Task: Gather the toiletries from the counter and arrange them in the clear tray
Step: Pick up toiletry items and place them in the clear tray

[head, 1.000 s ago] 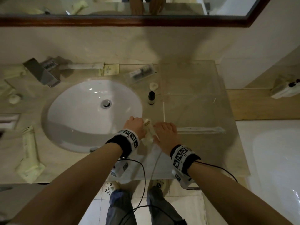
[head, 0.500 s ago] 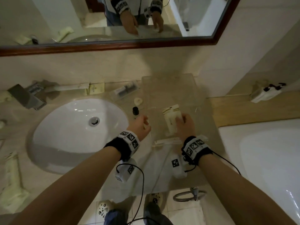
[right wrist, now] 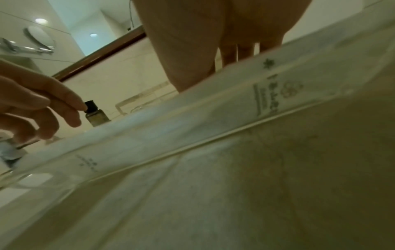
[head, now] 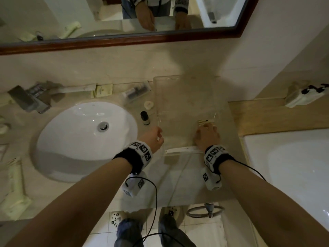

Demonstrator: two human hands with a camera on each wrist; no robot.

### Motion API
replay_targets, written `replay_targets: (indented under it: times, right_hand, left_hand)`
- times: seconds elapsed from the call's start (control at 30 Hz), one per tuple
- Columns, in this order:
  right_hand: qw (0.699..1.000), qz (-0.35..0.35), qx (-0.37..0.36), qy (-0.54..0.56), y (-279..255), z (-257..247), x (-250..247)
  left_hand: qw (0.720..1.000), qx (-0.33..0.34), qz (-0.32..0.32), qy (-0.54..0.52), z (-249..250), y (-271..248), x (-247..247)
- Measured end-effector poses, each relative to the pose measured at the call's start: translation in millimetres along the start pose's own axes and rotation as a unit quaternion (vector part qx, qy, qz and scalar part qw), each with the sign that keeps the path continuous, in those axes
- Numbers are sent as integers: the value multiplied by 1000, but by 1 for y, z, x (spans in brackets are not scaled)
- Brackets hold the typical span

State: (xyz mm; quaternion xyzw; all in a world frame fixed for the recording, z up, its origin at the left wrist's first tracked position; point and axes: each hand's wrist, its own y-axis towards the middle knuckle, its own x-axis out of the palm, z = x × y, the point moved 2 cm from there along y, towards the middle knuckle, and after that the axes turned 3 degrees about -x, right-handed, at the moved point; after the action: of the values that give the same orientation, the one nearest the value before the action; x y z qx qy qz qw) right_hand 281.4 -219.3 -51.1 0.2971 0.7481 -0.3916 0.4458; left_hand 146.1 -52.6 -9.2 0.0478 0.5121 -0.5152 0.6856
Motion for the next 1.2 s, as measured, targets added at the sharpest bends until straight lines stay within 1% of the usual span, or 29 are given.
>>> replay_targets:
  times: [0.13,0.2,0.3,0.33,0.37,0.43,0.47,0.6,0.67,0.83,0.9,0.97,1.07,1.2]
  right_hand:
    - [999,35,-10,7,1,-3,-8]
    - [998,40,-46,26,3,-14,-10]
    - [988,65,-127,61,6,-49,-9]
    - [985,58,-145,78,5,-66,-10]
    - [979,39,-184,79,2,-102,-2]
    - [975,38,-196,94,0,-122,-7]
    - [971,33,-216,100,-4,-145,-3]
    - [963,54,-241,106,-2,-154,-1]
    - [952,58,-273,125,-8,-167,2]
    - [919,2,-370,140,-32,-239,25]
    - [911,-21,-392,125,-40,-265,39]
    - [906,-60,-406,104,-49,-292,55]
    - [895,-111,-424,82,-66,-332,78]
    - [879,-145,-447,81,-89,-379,105]
  left_hand:
    - [1000,-15,0,2,-5,0,-1]
    - [1000,-30,1,0,-11,-1,-2]
    - [999,-46,-2,-3,-20,-6,-7]
    - [999,-52,3,-5,-25,-8,-11]
    - [997,-80,17,-16,-48,-21,-22]
    - [997,-75,25,-10,-49,-18,-27]
    - [996,-84,38,-15,-64,-25,-35]
    - [996,-74,55,-20,-64,-25,-43]
    - [994,-86,64,-26,-74,-30,-49]
    - [982,-149,106,-57,-133,-58,-76]
    - [976,-174,117,-63,-160,-71,-83]
    - [967,-208,132,-63,-193,-87,-88]
    - [944,-282,154,-71,-248,-116,-98]
    - [909,-386,146,-62,-322,-158,-111]
